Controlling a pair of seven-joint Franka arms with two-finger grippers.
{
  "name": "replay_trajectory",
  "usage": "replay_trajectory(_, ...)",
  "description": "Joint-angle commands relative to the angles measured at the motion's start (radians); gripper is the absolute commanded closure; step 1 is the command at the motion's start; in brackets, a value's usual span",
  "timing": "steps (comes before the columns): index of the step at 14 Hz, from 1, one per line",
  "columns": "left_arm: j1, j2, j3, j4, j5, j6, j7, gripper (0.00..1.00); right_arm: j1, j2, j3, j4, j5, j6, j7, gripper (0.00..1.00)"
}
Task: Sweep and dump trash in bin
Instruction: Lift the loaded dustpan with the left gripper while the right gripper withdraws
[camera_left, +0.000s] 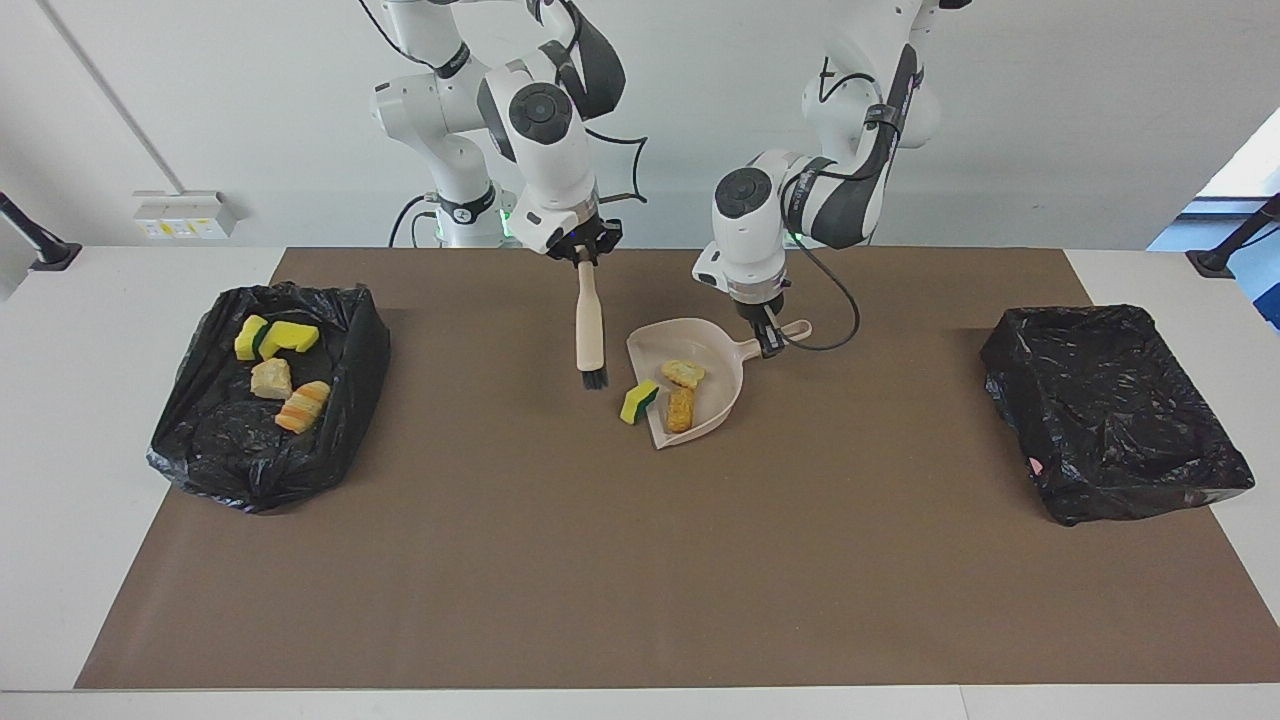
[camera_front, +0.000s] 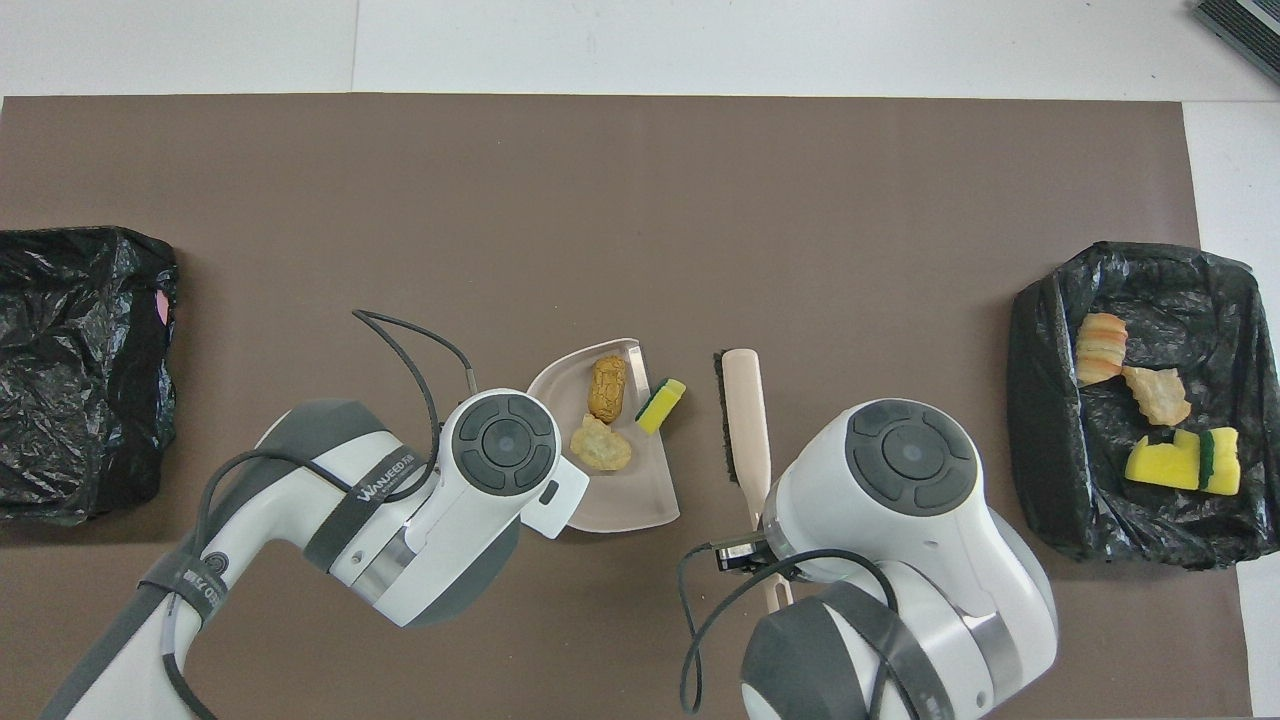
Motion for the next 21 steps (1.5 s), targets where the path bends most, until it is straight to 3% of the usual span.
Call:
replay_trajectory(1,0.019,-0.029,-0.003,-0.038,0.008,0.027,-0.006,1.00,0.041,0.047,0.010,0.033,0.108,-0.008,-0.017,1.00)
replay_trajectory(5,0.017,-0.029,-0.003,-0.036,0.008,0.027,-0.015,1.00,0.097,0.027,0.010,0.031,0.202,-0.053,0.000,1.00)
replay_trajectory(9,0.019,-0.028,-0.003,-0.036,-0.014,0.028,-0.017,1.00,0.110,-0.020,0.010,0.025,0.204,-0.120,0.006,1.00)
replay_trajectory(11,0.022,-0.026,-0.003,-0.036,-0.018,0.039,-0.017,1.00,0.101,-0.040,0.008,-0.028,0.204,-0.076,0.000,1.00)
replay_trajectory(14,0.052,-0.028,-0.003,-0.036,-0.031,0.068,-0.017,1.00,0.113,-0.051,0.008,-0.032,0.199,-0.071,0.140,1.00)
replay_trajectory(16,0.063,-0.032,-0.003,-0.030,-0.044,0.070,-0.008,1.00,0.116,-0.106,0.010,-0.032,0.196,-0.082,0.292,1.00)
replay_trajectory(21,0.149,-0.087,-0.001,-0.024,-0.044,0.053,0.096,1.00,0.148,-0.175,0.013,-0.041,0.225,-0.116,0.353,1.00)
